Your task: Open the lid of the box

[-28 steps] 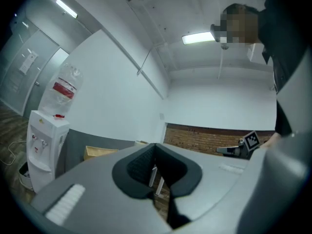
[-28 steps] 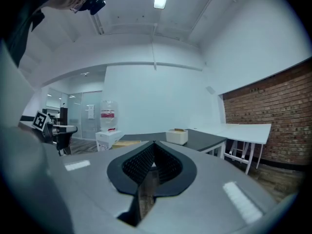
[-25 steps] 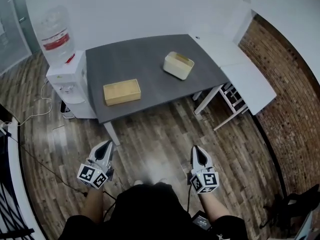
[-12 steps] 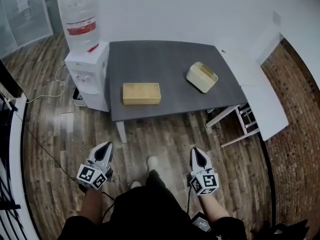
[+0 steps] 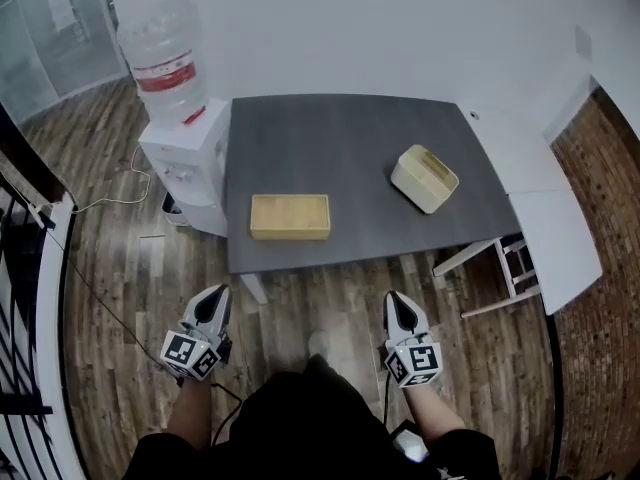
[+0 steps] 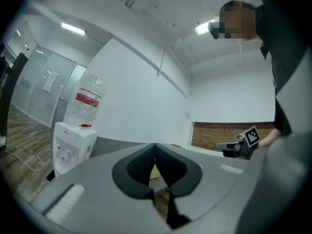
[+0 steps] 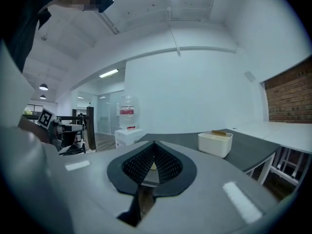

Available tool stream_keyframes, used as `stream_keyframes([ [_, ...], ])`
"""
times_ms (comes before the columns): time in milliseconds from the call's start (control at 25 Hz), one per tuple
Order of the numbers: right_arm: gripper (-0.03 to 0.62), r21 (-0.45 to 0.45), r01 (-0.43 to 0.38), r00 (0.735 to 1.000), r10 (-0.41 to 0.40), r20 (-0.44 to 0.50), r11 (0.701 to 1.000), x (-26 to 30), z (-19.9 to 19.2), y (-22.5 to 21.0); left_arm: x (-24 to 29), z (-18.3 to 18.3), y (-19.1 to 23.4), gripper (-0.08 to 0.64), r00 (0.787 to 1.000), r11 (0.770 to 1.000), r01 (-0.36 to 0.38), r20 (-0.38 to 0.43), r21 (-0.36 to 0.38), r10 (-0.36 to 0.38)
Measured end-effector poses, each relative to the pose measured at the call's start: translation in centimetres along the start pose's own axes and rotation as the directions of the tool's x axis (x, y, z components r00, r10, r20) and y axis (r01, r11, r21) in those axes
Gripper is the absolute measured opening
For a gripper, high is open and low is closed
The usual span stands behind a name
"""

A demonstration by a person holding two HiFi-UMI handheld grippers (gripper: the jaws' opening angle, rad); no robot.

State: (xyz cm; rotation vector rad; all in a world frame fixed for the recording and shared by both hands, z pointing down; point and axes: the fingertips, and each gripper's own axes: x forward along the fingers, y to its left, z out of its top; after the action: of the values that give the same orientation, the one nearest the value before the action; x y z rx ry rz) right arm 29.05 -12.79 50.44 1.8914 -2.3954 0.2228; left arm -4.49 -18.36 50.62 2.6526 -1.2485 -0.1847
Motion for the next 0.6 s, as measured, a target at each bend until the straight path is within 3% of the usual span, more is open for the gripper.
stream_keyframes([
  [280, 0.002, 0.022, -0.060, 0.998, 0.059, 0.038, 0.998, 7.0, 2.3, -3.6, 5.5, 1.9, 1.4, 0.000, 0.998, 0.998, -0.052, 0.020, 0.027, 0.051],
  [600, 0.002, 0.051, -0.137, 0.990, 0.136, 0.024, 0.989, 11.9, 2.6, -6.4, 8.2, 0.7, 3.1, 0.000, 0.986, 0.986, -0.166, -0.010, 0.010, 0.166],
])
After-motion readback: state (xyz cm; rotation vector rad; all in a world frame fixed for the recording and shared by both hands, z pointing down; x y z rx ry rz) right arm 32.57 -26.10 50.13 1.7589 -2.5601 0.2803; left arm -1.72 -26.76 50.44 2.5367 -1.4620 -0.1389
